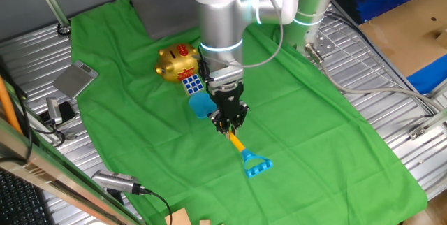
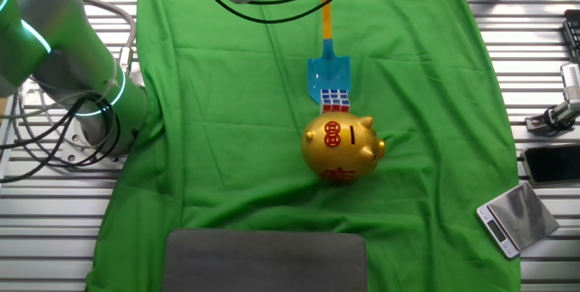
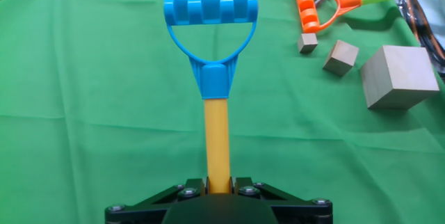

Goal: Use a shovel to scoop up an object

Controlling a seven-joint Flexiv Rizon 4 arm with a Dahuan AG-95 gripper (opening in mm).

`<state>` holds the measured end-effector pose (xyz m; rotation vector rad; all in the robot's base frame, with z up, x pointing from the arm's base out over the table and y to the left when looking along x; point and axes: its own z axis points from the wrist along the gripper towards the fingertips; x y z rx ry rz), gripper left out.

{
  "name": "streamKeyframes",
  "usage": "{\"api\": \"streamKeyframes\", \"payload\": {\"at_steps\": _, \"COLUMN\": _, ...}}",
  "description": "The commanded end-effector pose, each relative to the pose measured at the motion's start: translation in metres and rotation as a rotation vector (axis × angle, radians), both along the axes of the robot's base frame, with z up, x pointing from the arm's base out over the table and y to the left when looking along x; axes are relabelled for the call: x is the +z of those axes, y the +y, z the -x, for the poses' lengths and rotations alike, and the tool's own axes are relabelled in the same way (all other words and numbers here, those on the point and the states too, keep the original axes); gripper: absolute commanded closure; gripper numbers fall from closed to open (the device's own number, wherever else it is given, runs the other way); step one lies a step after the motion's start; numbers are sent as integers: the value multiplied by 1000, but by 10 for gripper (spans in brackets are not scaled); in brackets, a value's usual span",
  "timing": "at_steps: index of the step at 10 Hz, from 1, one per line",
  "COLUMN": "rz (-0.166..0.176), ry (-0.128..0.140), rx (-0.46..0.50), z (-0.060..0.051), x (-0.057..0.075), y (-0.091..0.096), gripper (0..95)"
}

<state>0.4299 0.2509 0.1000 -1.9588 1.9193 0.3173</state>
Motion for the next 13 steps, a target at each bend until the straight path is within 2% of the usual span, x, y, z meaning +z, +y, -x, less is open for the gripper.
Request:
{"api": "streamKeyframes", "payload": {"at_steps": 1, "rz": 5, "ry": -6, "rx": 5, "z": -2, "x": -4, "y": 0, "gripper": 950}}
{"api": "streamKeyframes", "payload": {"at_steps": 13, "rz": 35, "ry": -18, "rx": 41, "z": -2, "x": -15, "y": -7, "gripper": 950}}
